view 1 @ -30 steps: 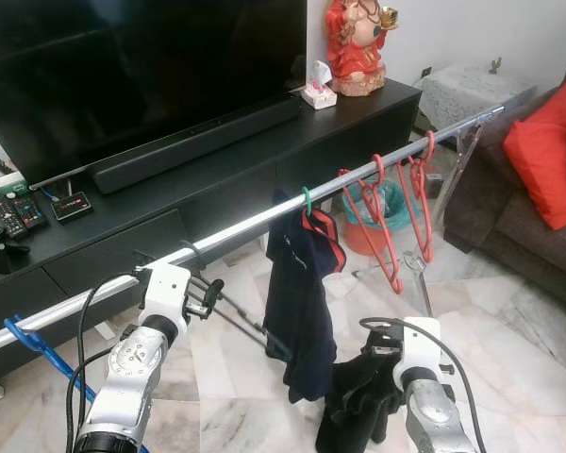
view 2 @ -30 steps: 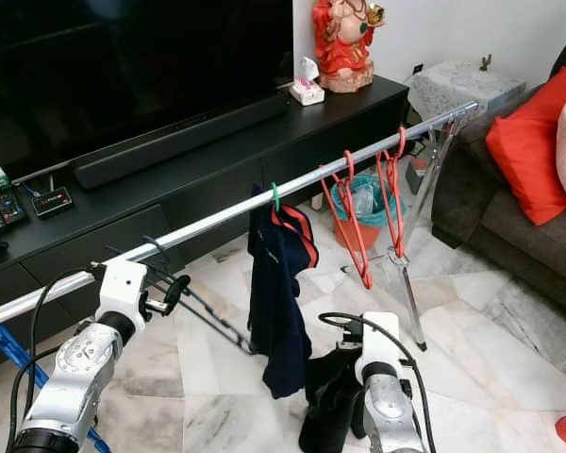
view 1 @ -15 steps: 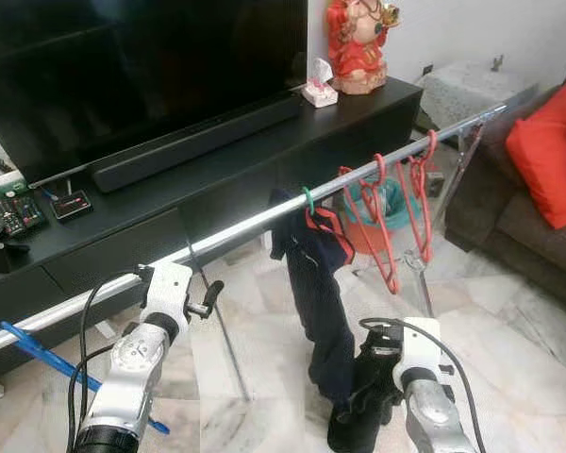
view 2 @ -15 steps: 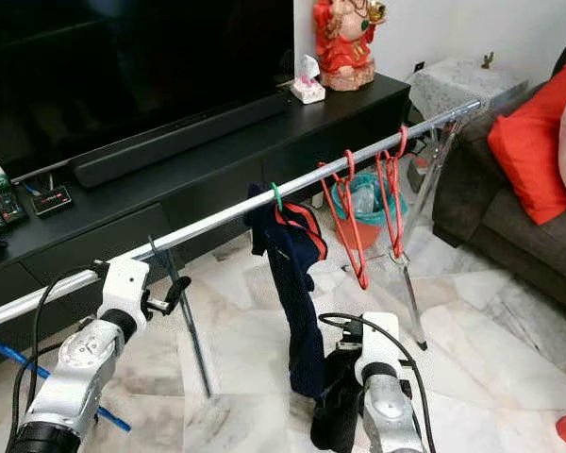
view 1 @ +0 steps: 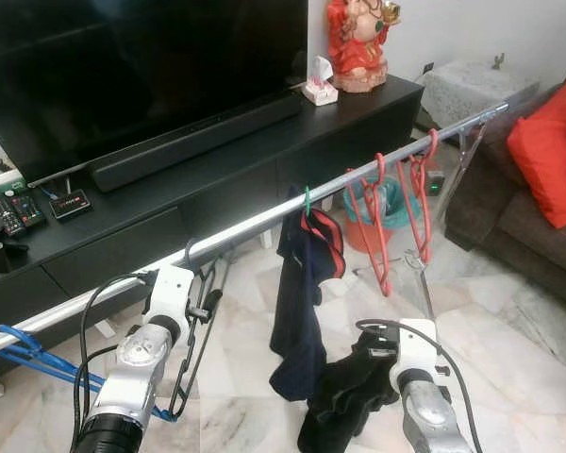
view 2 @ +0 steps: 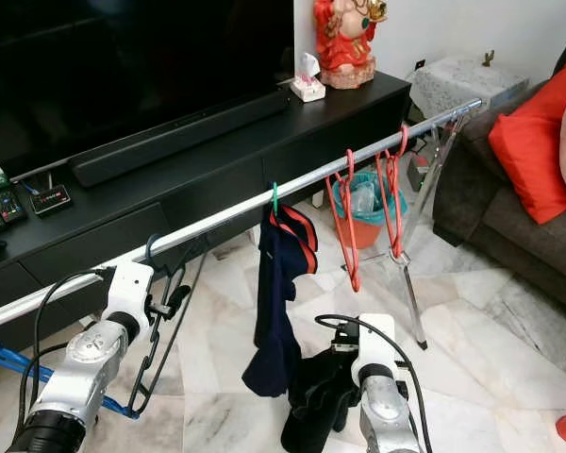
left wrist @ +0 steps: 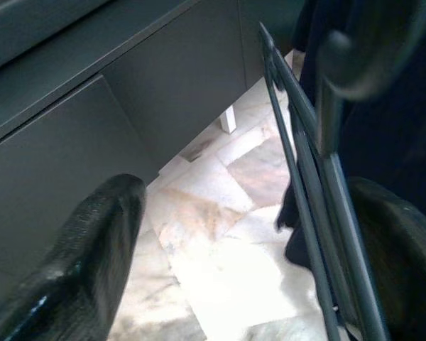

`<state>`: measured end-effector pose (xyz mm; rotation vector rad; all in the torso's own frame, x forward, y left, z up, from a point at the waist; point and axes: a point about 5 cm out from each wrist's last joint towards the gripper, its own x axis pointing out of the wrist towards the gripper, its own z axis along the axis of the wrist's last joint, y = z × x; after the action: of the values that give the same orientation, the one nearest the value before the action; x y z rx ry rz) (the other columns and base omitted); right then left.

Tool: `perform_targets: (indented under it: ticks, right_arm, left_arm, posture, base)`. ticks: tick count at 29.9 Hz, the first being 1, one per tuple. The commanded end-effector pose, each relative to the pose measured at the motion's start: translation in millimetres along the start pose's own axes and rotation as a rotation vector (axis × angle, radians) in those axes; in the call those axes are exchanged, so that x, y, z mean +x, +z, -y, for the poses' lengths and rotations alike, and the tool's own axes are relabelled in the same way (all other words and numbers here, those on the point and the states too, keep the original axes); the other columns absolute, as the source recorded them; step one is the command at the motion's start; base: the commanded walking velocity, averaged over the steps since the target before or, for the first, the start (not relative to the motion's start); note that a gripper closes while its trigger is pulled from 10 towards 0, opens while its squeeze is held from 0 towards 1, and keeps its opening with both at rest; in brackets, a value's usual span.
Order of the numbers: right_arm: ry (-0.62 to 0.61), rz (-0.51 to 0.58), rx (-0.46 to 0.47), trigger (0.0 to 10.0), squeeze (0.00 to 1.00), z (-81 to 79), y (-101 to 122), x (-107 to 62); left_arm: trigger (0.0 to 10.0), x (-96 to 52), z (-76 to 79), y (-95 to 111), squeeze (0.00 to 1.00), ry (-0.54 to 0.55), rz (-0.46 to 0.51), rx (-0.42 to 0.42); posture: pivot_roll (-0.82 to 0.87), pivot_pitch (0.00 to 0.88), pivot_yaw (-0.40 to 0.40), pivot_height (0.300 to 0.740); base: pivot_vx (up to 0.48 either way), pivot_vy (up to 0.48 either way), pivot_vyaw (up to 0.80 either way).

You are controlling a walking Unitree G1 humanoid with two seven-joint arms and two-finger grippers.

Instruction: Hang hanger

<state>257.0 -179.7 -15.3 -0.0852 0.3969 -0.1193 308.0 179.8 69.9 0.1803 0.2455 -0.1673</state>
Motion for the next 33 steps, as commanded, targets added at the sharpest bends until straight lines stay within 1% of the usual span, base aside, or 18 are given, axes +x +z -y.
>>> perform_targets:
  ticks: [1,2,11,17,20,33]
  right_arm:
    - [0.007,0.003,-0.001,10.0,0.0,-2.1,2.6,1.6]
    - [0.007,0.003,-0.001,10.0,0.0,-1.9,2.5,1.6]
    - [0.018,0.003,-0.014,10.0,0.0,-4.2,2.4,1.5]
    - [0.017,0.002,-0.011,10.0,0.0,-4.5,2.3,1.4]
    - [0.019,0.001,-0.012,10.0,0.0,-4.9,2.0,1.3]
    - [0.023,-0.004,-0.014,10.0,0.0,-6.4,1.4,1.1]
  left_arm:
    - [3.8,1.0,-4.6,-0.4,0.0,0.021,-0.001,-0.002]
    - [0.0,1.0,-4.8,-0.4,0.0,0.022,0.0,-0.003]
    - [0.0,2.0,-5.7,-1.6,0.0,0.024,0.004,-0.002]
    - [0.0,2.0,-5.1,-2.2,0.0,0.017,0.002,0.015]
    - [0.0,2.2,-3.8,-3.2,0.0,0.01,-0.004,0.04]
    - [0.0,1.7,-3.3,-5.1,0.0,0.005,-0.008,0.051]
  posture:
    - [-0.1,0.0,0.057,0.74]
    - [-0.1,0.0,0.057,0.74]
    - [-0.1,0.0,0.057,0.74]
    - [-0.1,0.0,0.058,0.74]
    - [-0.1,0.0,0.059,0.74]
    - [-0.1,0.0,0.061,0.74]
  base:
    - [0.0,0.0,0.0]
    - [0.0,0.0,0.0]
    - [0.0,0.0,0.0]
    - [0.0,0.0,0.0]
    - [0.0,0.0,0.0]
    - [0.0,0.0,0.0]
